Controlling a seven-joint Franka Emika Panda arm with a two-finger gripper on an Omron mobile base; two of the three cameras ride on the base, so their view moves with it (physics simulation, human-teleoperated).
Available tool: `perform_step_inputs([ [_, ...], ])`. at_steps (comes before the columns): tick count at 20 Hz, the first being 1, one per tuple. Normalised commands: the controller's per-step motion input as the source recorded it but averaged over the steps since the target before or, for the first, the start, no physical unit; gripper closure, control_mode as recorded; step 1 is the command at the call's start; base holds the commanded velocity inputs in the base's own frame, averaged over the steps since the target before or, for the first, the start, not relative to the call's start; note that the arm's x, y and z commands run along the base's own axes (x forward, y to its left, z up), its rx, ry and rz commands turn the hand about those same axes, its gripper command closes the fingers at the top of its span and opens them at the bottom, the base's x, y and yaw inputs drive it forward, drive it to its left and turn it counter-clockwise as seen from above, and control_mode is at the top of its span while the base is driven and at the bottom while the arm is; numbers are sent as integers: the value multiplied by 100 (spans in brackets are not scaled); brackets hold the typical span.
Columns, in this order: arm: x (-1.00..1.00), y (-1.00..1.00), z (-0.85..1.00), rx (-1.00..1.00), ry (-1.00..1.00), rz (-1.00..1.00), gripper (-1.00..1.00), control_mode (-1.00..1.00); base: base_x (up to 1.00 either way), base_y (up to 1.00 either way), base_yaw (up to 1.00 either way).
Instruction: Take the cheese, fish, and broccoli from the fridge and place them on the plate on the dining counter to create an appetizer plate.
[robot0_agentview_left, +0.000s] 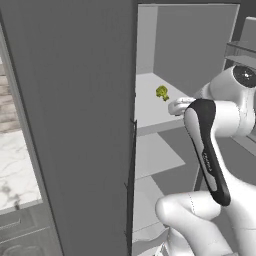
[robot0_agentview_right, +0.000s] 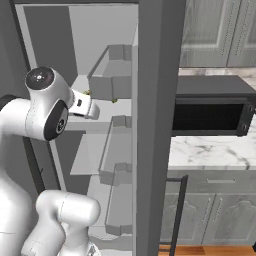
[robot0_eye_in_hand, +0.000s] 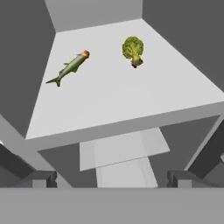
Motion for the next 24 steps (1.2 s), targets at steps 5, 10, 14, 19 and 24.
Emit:
perform_step_inputs([
  [5,36,-10,0,0,0,2,-100,-100,0,0,0],
  [10,42,0,0,0,0,1,-100,-100,0,0,0],
  [14,37,0,0,0,0,0,-100,-100,0,0,0],
  [19,23,0,-1,-2,0,0,-100,-100,0,0,0],
  [24,34,0,-12,-4,0,0,-100,-100,0,0,0],
])
